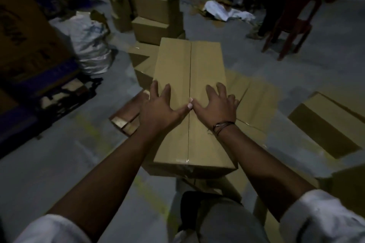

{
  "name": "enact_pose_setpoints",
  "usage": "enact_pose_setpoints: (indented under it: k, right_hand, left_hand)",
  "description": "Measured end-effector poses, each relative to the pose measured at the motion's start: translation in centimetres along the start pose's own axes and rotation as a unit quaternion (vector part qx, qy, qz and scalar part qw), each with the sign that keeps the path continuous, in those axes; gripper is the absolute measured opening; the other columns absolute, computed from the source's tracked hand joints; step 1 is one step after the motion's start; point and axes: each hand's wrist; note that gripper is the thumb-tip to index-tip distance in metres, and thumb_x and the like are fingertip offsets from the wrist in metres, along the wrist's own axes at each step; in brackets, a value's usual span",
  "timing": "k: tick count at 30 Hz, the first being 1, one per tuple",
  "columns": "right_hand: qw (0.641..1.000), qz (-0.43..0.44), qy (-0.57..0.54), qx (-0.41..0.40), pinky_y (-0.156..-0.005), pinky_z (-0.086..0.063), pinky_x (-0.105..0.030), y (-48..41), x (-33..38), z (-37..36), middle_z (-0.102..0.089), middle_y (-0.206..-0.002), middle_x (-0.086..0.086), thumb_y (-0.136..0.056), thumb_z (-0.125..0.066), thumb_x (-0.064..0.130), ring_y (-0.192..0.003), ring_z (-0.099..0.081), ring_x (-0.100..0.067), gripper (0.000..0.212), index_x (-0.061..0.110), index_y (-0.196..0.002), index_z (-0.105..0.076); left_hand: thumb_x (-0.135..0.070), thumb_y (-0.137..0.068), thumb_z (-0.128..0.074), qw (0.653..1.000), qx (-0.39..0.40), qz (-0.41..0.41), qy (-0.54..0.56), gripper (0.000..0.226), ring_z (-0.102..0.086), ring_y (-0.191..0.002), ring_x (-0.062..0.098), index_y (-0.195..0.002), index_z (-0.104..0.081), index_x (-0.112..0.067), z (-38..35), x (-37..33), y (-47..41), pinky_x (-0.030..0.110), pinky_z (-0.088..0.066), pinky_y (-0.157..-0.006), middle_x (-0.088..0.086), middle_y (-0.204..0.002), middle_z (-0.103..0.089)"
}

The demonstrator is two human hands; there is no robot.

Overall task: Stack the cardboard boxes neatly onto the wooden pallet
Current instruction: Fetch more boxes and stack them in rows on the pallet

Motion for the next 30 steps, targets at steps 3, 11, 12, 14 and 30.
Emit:
enact_pose_setpoints:
  k: [3,11,12,14,30]
  right_hand:
    - [0.999,0.017,-0.001,0.027,-0.109,-0.025,-0.051,-1.2,3.6,-3.2,-0.023,-0.162,-0.001,-0.081,-0.039,0.080,-0.134,-0.031,-0.042,0.080,0.030,-0.144,-0.045]
    - [0.994,0.033,0.014,0.104,-0.114,-0.021,-0.062,-5.8,12.5,-15.0,-0.013,-0.167,0.001,-0.088,-0.033,0.076,-0.150,-0.009,-0.039,0.078,0.030,-0.150,-0.036]
    - [0.993,0.030,0.013,0.110,-0.114,-0.020,-0.062,-6.7,13.6,-16.6,-0.013,-0.167,0.001,-0.088,-0.034,0.076,-0.150,-0.008,-0.037,0.077,0.030,-0.151,-0.036]
    - [0.993,0.019,0.012,0.119,-0.114,-0.017,-0.062,-8.6,15.8,-19.5,-0.015,-0.166,0.001,-0.089,-0.035,0.075,-0.151,-0.008,-0.035,0.077,0.030,-0.151,-0.035]
    - [0.982,-0.105,0.030,0.156,-0.114,-0.021,-0.063,-14.9,25.1,-35.4,-0.024,-0.163,0.003,-0.088,-0.042,0.072,-0.150,-0.011,-0.033,0.073,0.031,-0.149,-0.041]
  left_hand:
    - [-0.097,-0.073,-0.035,1.000,0.007,0.012,-0.020,0.103,-0.034,-0.142,0.044,-0.155,-0.030,-0.035,0.3,4.0,-1.9,0.057,-0.039,-0.104,0.003,-0.168,-0.010]
    - [-0.097,-0.072,-0.035,0.998,0.054,0.032,-0.032,0.101,-0.045,-0.132,0.048,-0.152,-0.032,-0.035,-3.2,16.7,-10.1,0.050,-0.043,-0.103,0.009,-0.166,-0.010]
    - [-0.097,-0.072,-0.035,0.997,0.061,0.036,-0.031,0.101,-0.045,-0.133,0.048,-0.152,-0.031,-0.036,-3.8,18.3,-11.5,0.051,-0.044,-0.104,0.011,-0.167,-0.009]
    - [-0.098,-0.071,-0.034,0.995,0.076,0.045,-0.035,0.102,-0.042,-0.135,0.050,-0.152,-0.030,-0.037,-4.5,21.1,-14.4,0.054,-0.043,-0.106,0.013,-0.167,-0.006]
    - [-0.098,-0.069,-0.037,0.960,0.261,-0.088,-0.037,0.113,-0.027,-0.143,0.053,-0.160,-0.014,-0.035,-11.1,37.0,-30.9,0.054,-0.038,-0.108,0.021,-0.167,0.006]
Point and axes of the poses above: each hand's wrist, its own y-axis away from the middle knuckle, its own z-axis out of the back of the hand, x = y × z
